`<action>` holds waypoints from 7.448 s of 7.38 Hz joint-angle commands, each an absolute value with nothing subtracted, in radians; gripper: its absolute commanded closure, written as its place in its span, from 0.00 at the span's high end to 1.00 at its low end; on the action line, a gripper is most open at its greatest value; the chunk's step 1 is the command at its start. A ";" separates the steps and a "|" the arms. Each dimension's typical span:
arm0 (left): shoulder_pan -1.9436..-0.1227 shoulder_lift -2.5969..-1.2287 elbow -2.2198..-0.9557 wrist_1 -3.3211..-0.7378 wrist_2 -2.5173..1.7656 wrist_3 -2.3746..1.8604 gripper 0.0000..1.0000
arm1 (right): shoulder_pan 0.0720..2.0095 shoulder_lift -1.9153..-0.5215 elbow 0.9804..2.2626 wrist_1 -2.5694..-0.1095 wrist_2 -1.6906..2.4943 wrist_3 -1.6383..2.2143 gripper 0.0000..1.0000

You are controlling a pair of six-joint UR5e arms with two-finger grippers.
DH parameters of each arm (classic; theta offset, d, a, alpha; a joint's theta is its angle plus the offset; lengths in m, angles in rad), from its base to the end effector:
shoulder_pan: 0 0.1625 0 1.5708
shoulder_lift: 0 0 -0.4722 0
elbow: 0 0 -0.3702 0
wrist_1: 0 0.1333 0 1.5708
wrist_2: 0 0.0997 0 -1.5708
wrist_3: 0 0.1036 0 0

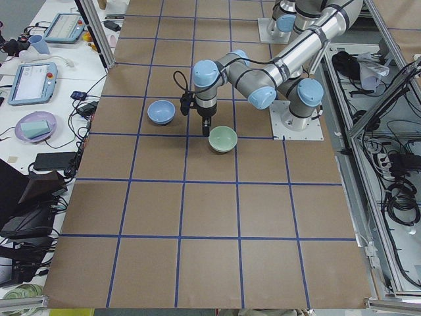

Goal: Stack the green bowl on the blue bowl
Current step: 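Move the left gripper toward the pale green bowl and lower it, then close the left gripper on the rim of the pale green bowl, then lift the pale green bowl with the left gripper over the light blue bowl, then lower the green bowl into the blue bowl and open the left gripper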

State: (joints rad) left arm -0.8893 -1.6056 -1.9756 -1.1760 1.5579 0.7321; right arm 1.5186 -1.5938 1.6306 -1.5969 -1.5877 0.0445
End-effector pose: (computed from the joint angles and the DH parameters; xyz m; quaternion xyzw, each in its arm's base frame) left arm 0.1766 -0.4315 0.3689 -0.0251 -0.9994 -0.0129 0.0195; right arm 0.1075 -0.4639 0.5163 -0.0483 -0.9988 -0.0054 0.0084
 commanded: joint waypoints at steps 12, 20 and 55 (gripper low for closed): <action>-0.724 -1.735 -2.218 -0.888 1.554 0.890 0.98 | 1.519 -1.594 1.631 -1.597 -1.588 0.044 1.00; -0.729 -1.769 -2.220 -0.885 1.540 0.877 0.55 | 1.519 -1.594 1.631 -1.597 -1.588 0.044 1.00; -1.187 -2.114 -1.519 -1.160 1.264 0.230 0.01 | 1.519 -1.594 1.631 -1.597 -1.588 0.044 1.00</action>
State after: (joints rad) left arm -1.1872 -2.1116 -1.5177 -1.1598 1.2584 0.2262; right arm 1.5187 -1.5938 1.6312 -1.5969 -1.5877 0.0445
